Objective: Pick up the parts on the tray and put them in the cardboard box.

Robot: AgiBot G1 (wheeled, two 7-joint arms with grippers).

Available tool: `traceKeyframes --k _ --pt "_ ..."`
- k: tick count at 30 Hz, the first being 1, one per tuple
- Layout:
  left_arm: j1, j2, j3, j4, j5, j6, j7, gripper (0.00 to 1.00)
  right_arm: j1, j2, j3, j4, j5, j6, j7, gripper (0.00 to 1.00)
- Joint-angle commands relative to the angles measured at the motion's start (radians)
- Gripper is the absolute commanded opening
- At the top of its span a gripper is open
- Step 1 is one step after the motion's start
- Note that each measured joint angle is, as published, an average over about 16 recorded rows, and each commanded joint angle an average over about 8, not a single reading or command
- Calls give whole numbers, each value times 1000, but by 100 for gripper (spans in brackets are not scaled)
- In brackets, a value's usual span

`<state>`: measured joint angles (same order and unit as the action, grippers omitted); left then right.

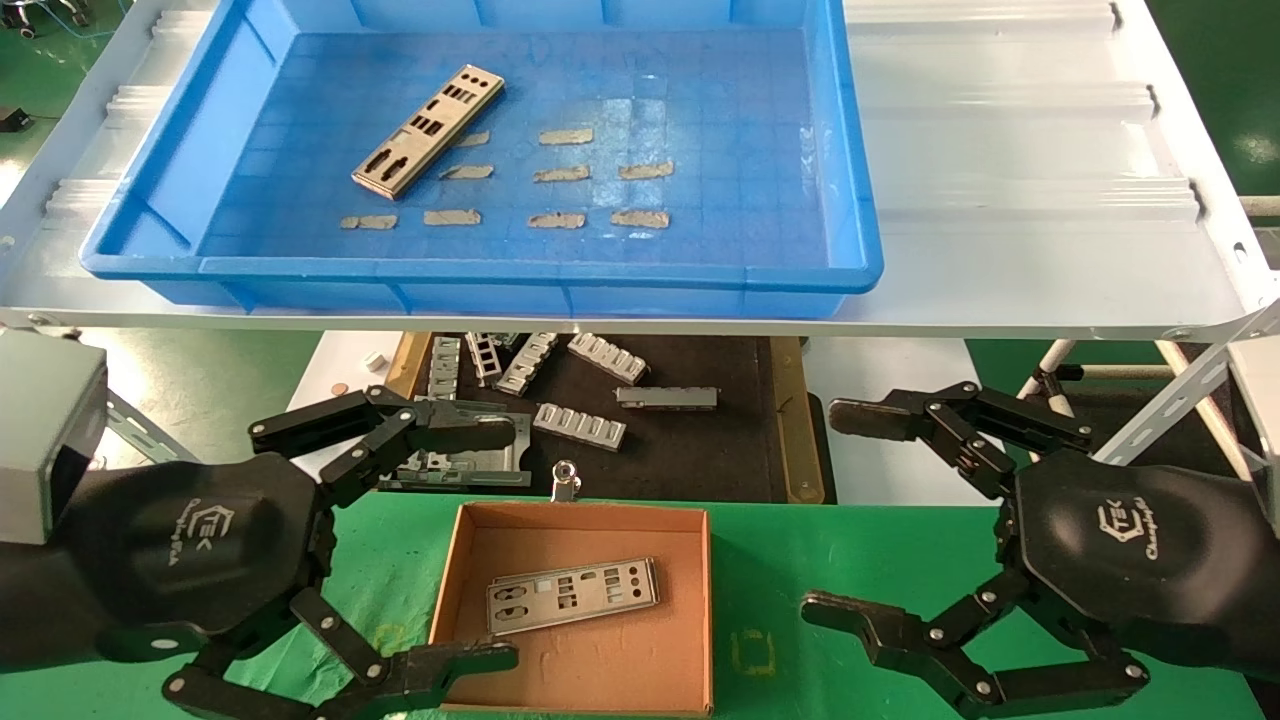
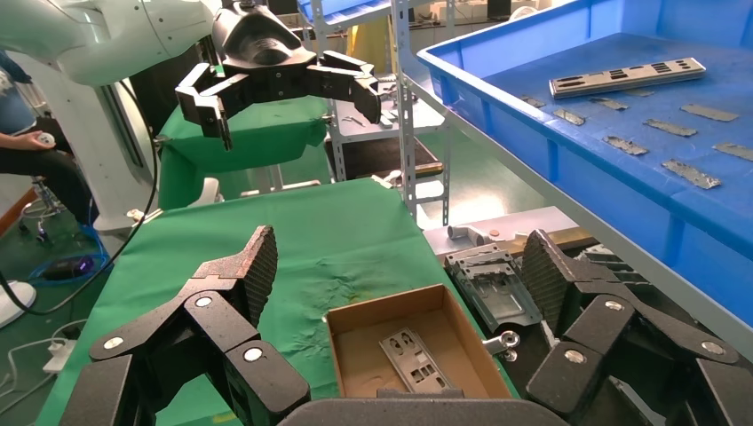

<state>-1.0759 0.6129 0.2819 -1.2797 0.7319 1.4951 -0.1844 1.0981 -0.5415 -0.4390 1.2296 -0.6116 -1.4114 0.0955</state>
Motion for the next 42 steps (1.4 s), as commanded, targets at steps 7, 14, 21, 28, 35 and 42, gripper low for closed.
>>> traceKeyframes --k 7,14,21,28,35,42 --pt "0 0 0 0 0 0 0 100 0 0 0 0 0 0 0 100" --pt "0 0 0 0 0 0 0 100 0 0 0 0 0 0 0 100" --pt "0 0 0 0 0 0 0 100 0 0 0 0 0 0 0 100" --pt "0 0 0 0 0 0 0 100 0 0 0 0 0 0 0 100" --pt "0 0 0 0 0 0 0 100 0 0 0 0 0 0 0 100" --pt "0 0 0 0 0 0 0 100 0 0 0 0 0 0 0 100"
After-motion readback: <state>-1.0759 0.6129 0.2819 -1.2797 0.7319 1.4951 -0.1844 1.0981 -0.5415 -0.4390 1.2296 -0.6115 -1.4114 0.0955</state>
